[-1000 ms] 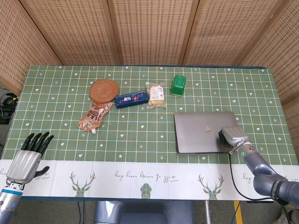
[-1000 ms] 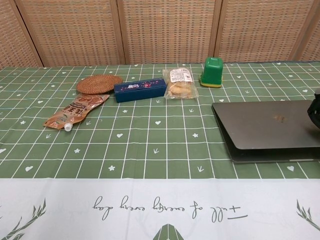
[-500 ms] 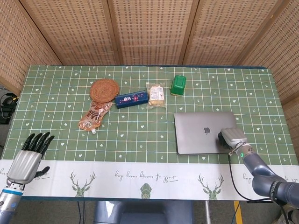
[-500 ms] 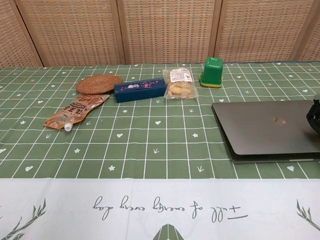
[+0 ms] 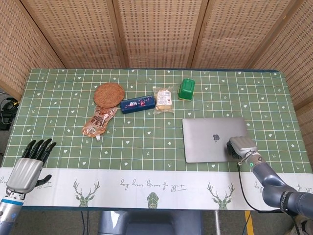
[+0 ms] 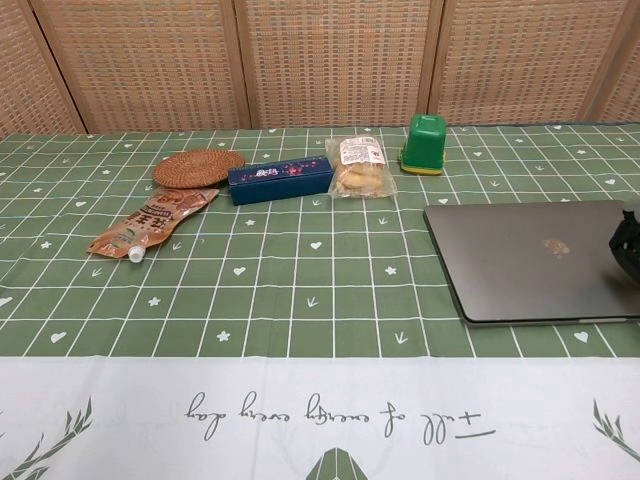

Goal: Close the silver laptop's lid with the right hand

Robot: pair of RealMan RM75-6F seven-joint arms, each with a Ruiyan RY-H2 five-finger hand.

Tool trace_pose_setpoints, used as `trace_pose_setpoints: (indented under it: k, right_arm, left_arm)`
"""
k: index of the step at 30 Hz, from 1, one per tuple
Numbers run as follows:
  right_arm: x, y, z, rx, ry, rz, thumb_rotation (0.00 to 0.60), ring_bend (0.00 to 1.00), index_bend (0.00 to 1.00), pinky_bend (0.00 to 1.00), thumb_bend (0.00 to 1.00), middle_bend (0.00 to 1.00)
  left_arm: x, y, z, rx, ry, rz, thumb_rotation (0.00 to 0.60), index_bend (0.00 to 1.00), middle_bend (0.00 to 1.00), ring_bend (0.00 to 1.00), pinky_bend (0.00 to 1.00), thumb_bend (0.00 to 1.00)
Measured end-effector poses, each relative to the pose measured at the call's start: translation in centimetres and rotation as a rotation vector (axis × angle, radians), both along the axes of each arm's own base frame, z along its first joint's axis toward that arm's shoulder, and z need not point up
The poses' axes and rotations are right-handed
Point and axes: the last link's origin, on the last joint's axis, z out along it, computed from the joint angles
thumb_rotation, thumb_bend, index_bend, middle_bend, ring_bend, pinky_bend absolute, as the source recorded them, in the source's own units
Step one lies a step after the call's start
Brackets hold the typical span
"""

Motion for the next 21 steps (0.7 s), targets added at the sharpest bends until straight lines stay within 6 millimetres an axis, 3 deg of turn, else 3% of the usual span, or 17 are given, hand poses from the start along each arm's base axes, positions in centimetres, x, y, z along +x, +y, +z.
trace_pose_setpoints:
  k: [11,17,21]
  right_arm:
    - [-0.1,0.5,0.2,-0.019,-0.008,0.007,0.6,0.42,0.58,0.36,0.93,0.51]
    - [1.1,0.7,1.4,-0.119,-0.042,0.117,0.6,0.18,0.35,0.13,0.55,0.27]
    - [1.9,1.5,2.7,-0.213,-0.095,0.227,0.6,0.05,0.2,0.1,0.38,0.11]
  left_arm:
    - [0.2,-0.2,0.3,0.008,-0.011,-0.012,0.6,0.0,0.0,0.0,0.0,0.18]
    - [0.3,-0.3,0.4,0.022,-0.028,-0.023,0.6,0.0,0.0,0.0,0.0,0.18]
    - [0.3,-0.2,0.5,0.042,-0.047,-0.031,0.6,0.0,0.0,0.0,0.0,0.18]
